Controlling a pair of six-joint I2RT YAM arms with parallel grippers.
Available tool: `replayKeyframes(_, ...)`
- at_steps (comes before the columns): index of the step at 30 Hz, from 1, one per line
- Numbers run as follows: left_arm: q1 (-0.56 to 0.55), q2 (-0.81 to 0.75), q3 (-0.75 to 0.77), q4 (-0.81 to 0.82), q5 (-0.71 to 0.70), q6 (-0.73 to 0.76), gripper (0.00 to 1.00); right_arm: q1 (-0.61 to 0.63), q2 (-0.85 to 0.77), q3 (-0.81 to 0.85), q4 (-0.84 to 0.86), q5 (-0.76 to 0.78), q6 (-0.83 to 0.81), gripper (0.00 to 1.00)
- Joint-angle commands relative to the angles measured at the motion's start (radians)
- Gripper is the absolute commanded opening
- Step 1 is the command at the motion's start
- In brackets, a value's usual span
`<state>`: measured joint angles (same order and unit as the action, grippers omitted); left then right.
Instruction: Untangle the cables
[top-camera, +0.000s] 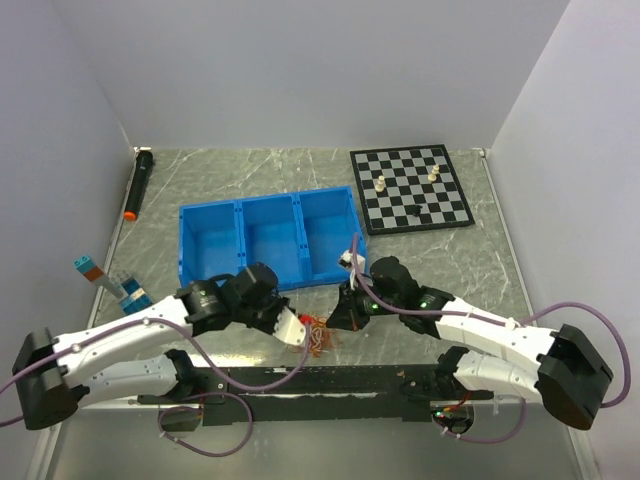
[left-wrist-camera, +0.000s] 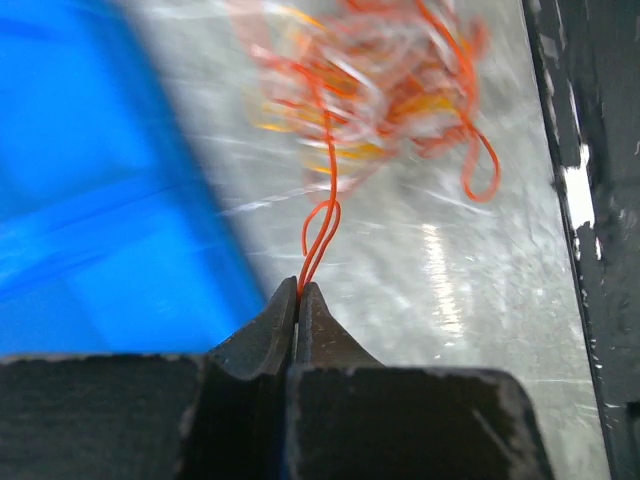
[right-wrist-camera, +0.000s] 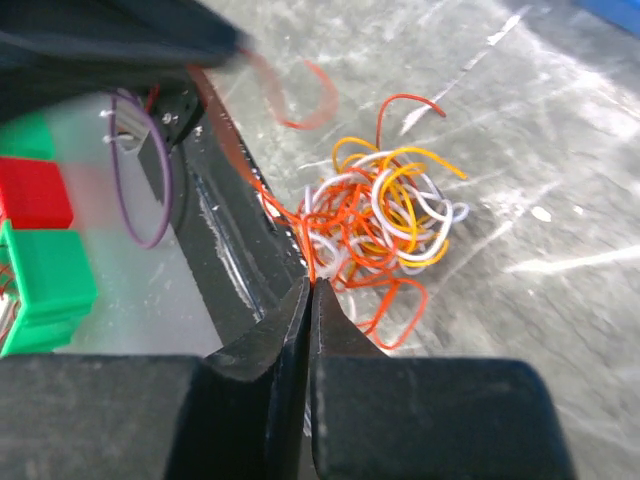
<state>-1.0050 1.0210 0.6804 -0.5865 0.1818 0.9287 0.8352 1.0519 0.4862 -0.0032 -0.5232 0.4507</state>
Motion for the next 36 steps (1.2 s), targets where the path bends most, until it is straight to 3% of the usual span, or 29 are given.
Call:
replayKeyframes(1,-0.004,-0.081,0.213,-0.215,0.013,-0.140,0.01,0.004,-0.032,-0.015,-0.087,0.116,0.003,0.01)
replayKeyframes(9,-0.004,-0.182,0.424,-0.430,-0.074,-0.297,0.01,0.004,-0.007,0.034,-0.297,0.489,0.143,0.00)
replayKeyframes(15,-0.004,-0.228,0.620,-0.438,-0.284,-0.338,0.01,0.004,-0.016,0.077,-0.406,0.632,0.212,0.00)
replayKeyframes(21,0.023,-0.174,0.945,-0.257,-0.582,-0.445,0.01,0.004,-0.081,0.083,-0.483,0.724,0.269,0.00)
replayKeyframes(25,0.028,-0.115,1.117,-0.176,-0.711,-0.423,0.01,0.004,-0.093,0.097,-0.552,0.770,0.309,0.00)
replayKeyframes(31,0.028,-0.079,1.312,0.026,-0.821,-0.297,0.01,0.007,-0.098,0.075,-0.583,0.782,0.350,0.00)
replayKeyframes(36,0.028,-0.084,1.347,0.353,-0.884,-0.127,0.01,0.005,-0.102,0.038,-0.587,0.781,0.373,0.00)
